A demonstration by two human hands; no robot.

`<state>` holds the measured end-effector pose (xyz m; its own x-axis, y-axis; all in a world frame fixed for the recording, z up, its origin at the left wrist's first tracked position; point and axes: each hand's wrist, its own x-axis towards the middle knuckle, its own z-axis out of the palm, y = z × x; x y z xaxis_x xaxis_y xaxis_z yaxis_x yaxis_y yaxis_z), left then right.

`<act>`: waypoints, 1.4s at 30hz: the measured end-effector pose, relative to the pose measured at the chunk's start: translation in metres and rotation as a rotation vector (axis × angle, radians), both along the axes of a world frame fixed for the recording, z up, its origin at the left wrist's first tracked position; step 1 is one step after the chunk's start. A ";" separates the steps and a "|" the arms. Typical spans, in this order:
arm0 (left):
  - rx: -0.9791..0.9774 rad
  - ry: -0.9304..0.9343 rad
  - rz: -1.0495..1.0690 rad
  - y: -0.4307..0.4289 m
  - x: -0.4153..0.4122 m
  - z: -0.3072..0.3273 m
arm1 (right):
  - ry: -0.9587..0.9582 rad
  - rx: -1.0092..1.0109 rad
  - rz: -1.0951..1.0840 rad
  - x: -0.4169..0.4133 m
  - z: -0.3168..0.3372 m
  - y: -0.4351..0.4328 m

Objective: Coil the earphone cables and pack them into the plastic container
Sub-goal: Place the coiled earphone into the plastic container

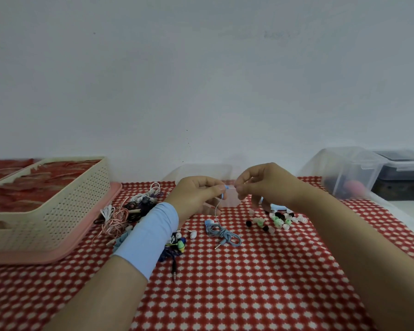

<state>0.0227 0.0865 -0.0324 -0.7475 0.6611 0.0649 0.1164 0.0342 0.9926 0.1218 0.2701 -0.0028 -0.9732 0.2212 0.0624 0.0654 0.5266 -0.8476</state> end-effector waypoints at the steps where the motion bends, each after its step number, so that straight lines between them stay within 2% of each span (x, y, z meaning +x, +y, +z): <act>1: 0.006 -0.009 0.003 0.000 0.000 -0.001 | 0.022 -0.077 0.003 0.000 0.000 -0.002; 4: 0.027 -0.032 0.004 -0.001 -0.003 -0.002 | 0.035 -0.210 0.014 0.001 0.001 -0.005; 11: 0.050 -0.085 0.001 -0.002 -0.003 -0.004 | 0.048 -0.239 -0.035 0.000 -0.006 -0.010; 16: 0.074 -0.115 -0.021 -0.004 -0.004 -0.005 | 0.056 -0.417 -0.011 -0.003 -0.008 -0.013; 24: 0.132 -0.140 -0.058 -0.003 -0.002 -0.009 | 0.017 -0.568 0.045 -0.009 -0.015 -0.021; 31: 0.165 -0.200 -0.059 -0.004 0.000 -0.008 | 0.004 -0.649 0.011 -0.013 -0.018 -0.027; 42: 0.151 -0.151 -0.076 -0.008 0.002 -0.008 | -0.136 -0.744 0.073 -0.012 -0.021 -0.022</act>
<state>0.0247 0.0789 -0.0399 -0.7044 0.7073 0.0591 -0.0369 -0.1197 0.9921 0.1096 0.2481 -0.0239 -0.9755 0.0927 -0.1993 0.1812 -0.1740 -0.9679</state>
